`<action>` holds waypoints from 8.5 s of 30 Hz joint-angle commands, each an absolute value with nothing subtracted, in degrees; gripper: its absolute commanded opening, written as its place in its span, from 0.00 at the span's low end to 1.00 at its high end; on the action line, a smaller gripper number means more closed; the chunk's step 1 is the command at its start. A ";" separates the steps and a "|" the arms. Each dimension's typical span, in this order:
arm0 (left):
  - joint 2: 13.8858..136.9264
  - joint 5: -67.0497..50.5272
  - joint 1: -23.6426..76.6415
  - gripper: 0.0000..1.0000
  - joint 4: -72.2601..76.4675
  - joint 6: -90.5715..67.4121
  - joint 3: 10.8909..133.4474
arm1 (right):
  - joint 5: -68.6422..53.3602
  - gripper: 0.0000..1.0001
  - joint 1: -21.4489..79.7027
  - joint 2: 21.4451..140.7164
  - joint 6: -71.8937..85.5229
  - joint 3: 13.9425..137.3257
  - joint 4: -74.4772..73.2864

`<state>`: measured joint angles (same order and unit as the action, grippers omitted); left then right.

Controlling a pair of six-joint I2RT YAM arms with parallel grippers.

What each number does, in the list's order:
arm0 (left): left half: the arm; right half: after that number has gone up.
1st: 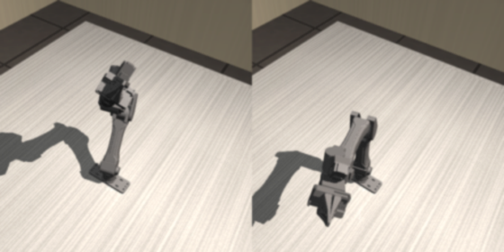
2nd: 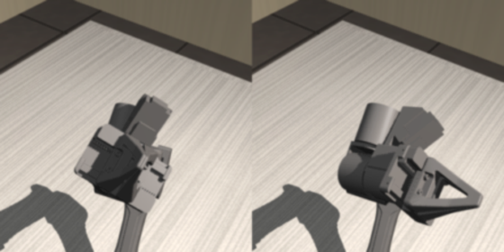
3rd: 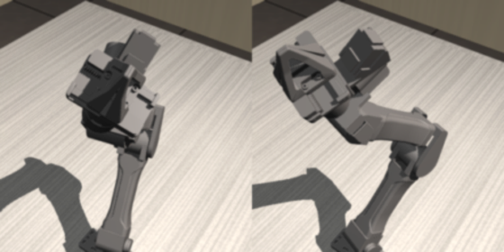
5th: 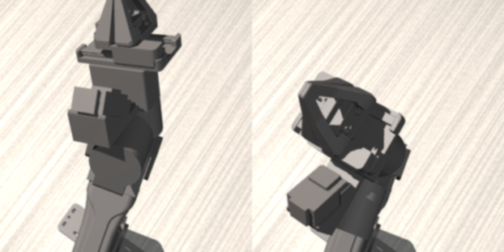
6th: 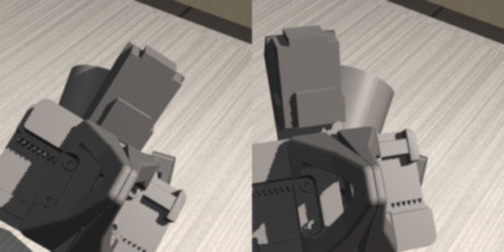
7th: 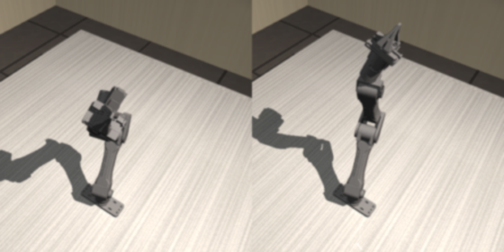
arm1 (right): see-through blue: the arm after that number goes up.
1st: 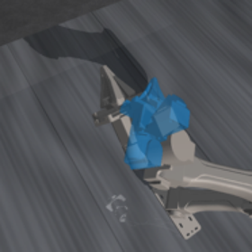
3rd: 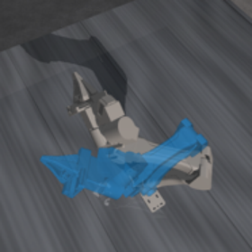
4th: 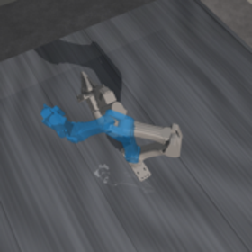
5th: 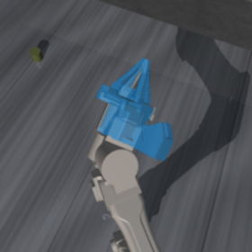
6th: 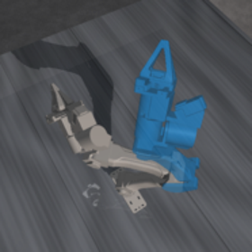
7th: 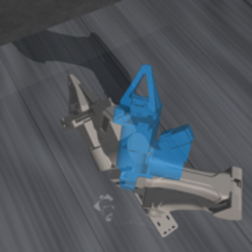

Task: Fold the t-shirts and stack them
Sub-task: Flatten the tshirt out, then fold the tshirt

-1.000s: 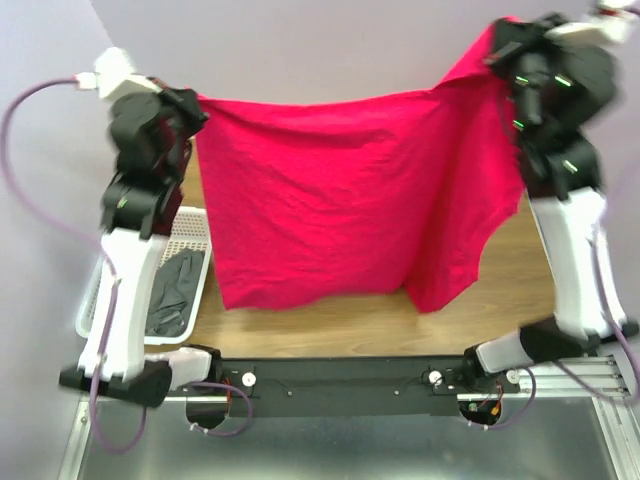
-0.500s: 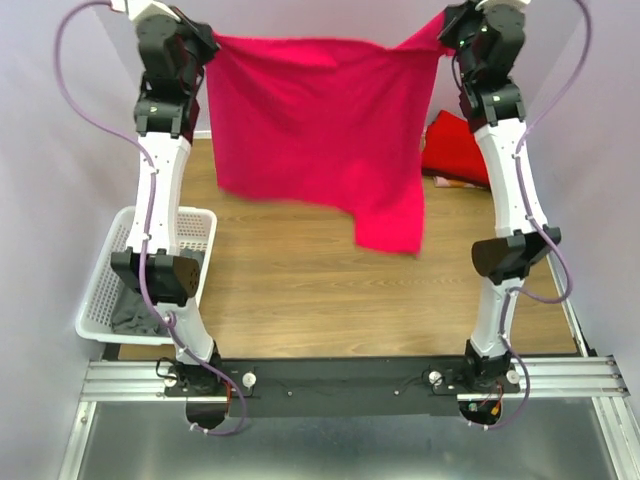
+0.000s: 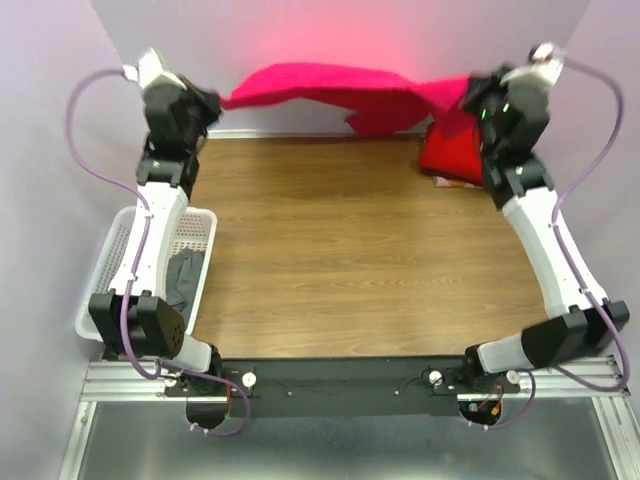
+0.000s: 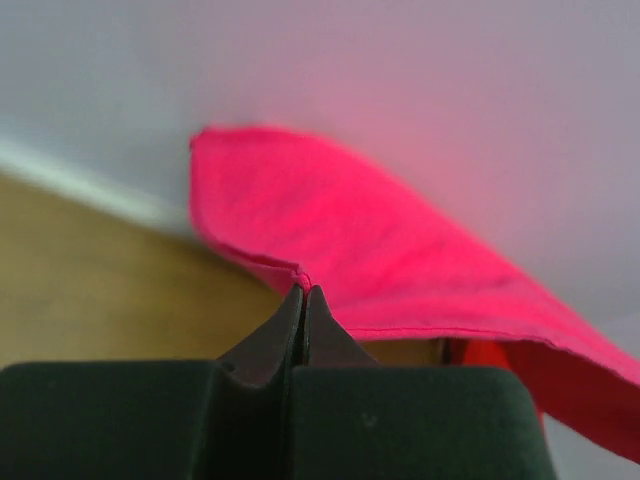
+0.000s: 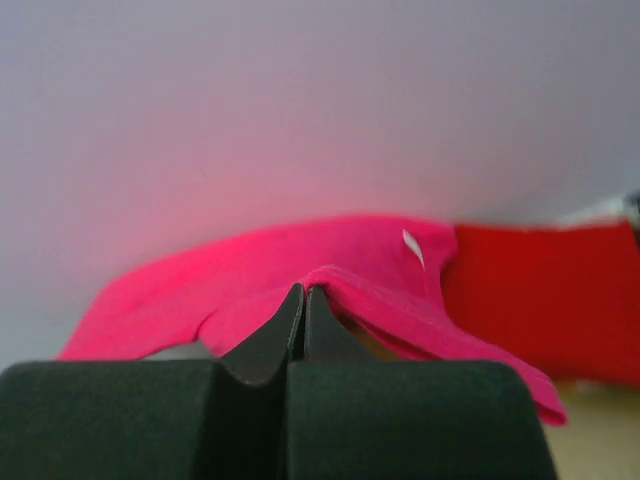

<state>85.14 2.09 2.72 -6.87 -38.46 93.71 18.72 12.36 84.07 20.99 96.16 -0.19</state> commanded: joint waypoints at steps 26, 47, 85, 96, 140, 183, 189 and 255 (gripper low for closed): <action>79.71 16.17 5.98 0.00 -9.84 -53.79 46.40 | 8.97 0.01 12.13 63.55 43.15 30.15 -5.98; 72.26 12.31 -2.81 0.00 -11.25 -50.71 41.67 | 7.03 0.01 12.04 56.71 42.98 27.51 -12.56; 63.10 9.49 -0.09 0.00 -11.43 -48.26 34.10 | 24.08 0.58 10.38 75.43 43.95 43.58 -19.60; 62.31 7.82 -0.18 0.00 -10.72 -47.02 34.19 | 23.82 0.47 7.56 91.83 40.08 52.64 -15.38; 58.10 5.36 1.76 0.00 -10.72 -47.55 29.09 | 1.87 0.69 0.88 56.70 44.90 31.38 -31.20; 63.90 1.67 1.76 0.00 -4.48 -47.46 30.24 | 0.88 0.01 1.14 61.27 52.82 27.24 -43.77; 60.74 3.60 1.76 0.00 -6.76 -47.46 28.65 | -2.28 0.01 1.14 53.28 52.56 29.27 -47.37; 90.96 16.96 2.37 0.00 -12.13 -53.79 56.42 | -13.01 0.01 -7.21 95.80 51.42 71.72 -19.34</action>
